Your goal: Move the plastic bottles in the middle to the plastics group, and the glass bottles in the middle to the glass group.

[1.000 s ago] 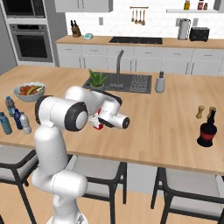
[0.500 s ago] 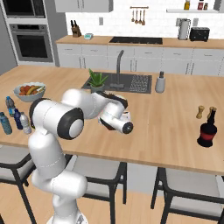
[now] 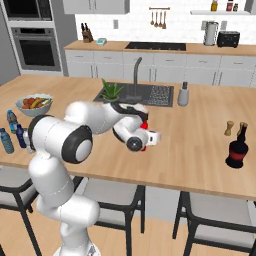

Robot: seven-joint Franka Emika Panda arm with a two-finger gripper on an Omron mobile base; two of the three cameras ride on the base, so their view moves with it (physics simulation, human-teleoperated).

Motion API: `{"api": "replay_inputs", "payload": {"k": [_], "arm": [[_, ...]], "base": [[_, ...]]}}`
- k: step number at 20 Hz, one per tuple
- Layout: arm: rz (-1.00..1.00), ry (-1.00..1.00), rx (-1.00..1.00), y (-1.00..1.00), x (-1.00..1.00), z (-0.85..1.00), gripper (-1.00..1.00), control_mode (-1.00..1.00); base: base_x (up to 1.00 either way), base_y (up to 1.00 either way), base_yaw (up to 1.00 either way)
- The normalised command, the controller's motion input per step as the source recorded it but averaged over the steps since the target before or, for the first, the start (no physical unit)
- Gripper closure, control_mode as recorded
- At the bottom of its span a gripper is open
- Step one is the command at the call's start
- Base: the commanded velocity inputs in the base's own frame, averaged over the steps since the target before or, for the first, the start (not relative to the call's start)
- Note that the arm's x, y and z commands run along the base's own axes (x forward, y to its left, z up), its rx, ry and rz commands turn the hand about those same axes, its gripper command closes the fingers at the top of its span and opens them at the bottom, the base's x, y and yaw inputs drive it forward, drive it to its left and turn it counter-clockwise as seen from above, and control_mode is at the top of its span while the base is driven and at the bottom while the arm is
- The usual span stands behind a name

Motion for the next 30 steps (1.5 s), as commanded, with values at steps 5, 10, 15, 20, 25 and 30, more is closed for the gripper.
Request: {"api": "replay_inputs", "payload": {"k": [5, 10, 15, 20, 25, 30], "arm": [[-0.64, 0.07, -0.09, -0.56, -0.08, 0.0, 1.0, -1.0], [-0.68, 0.02, -0.15, -0.48, -0.12, -0.04, 1.0, -1.0], [-0.57, -0.01, -0.15, -0.39, -0.44, -0.22, 1.0, -1.0], [-0.35, -0.06, -0.12, 0.11, -0.68, -0.47, 1.0, -1.0], [-0.26, -0.16, -0.22, 0.35, -0.68, -0.64, 1.0, -1.0], [-0.21, -0.08, -0.28, 0.28, -0.59, -0.47, 1.0, -1.0]], "base": [[0.0, 0.0, 0.0], [0.0, 0.0, 0.0], [0.0, 0.0, 0.0], [0.0, 0.0, 0.0], [0.0, 0.0, 0.0], [0.0, 0.0, 0.0]]}}
